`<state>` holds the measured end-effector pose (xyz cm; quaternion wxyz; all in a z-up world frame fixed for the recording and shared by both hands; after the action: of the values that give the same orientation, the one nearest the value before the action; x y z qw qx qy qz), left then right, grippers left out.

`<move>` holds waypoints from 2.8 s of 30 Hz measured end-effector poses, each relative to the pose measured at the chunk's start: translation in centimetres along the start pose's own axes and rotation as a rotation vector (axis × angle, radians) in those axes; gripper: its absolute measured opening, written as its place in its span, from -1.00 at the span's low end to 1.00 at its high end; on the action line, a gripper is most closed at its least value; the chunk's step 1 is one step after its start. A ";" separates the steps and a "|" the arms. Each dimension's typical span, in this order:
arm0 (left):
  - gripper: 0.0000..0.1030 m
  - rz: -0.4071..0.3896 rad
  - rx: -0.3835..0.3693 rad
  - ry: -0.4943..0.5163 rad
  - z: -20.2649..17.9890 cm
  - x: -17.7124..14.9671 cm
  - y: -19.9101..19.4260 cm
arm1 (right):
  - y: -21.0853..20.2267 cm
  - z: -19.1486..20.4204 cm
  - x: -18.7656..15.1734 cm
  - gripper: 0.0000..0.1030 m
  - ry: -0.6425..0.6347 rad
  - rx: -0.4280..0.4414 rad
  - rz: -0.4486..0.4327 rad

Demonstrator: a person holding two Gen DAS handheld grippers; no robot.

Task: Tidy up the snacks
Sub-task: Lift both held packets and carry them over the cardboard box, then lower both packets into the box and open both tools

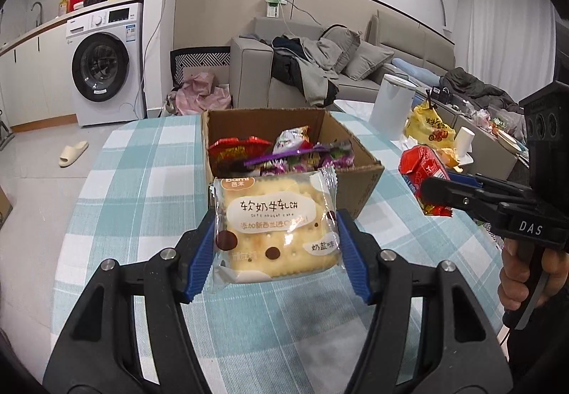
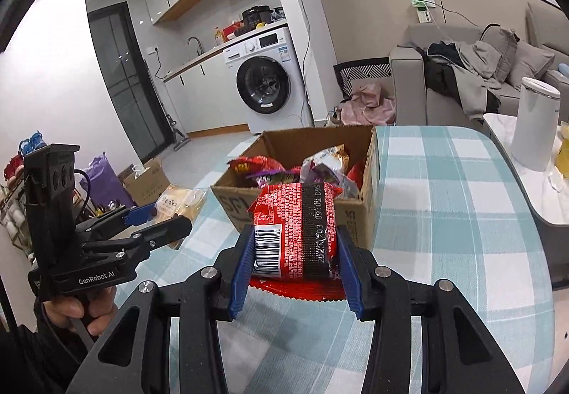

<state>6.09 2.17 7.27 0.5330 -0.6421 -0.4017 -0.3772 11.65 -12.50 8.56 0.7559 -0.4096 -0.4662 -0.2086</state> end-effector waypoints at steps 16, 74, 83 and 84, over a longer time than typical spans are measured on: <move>0.18 -0.071 0.033 0.039 0.1 5.3 1.4 | 0.8 -0.2 4.9 -0.13 0.008 -0.014 -0.058; 0.18 0.048 0.087 0.095 2.0 8.0 21.7 | 14.7 -4.4 7.1 -0.13 0.110 -0.071 0.057; 0.19 0.071 0.070 0.093 2.4 6.9 22.4 | 16.2 -4.6 6.5 -0.12 0.109 -0.093 0.084; 0.19 0.074 0.068 0.089 2.5 6.7 22.5 | 16.3 -4.6 6.5 -0.12 0.109 -0.093 0.086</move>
<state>29.54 2.90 4.44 0.5855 -0.6206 -0.3663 -0.3714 28.53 -6.43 6.26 0.7686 -0.4521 -0.3961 -0.2193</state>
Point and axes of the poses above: each gripper's, at about its wrist camera, not at the fingertips, and y roughly the way its jaws point, z to its left, x to its top, the point moved 1 cm from there along y, roughly the way its jaws point, and after that the axes turned 11 degrees about -z, right-handed, at the moved point
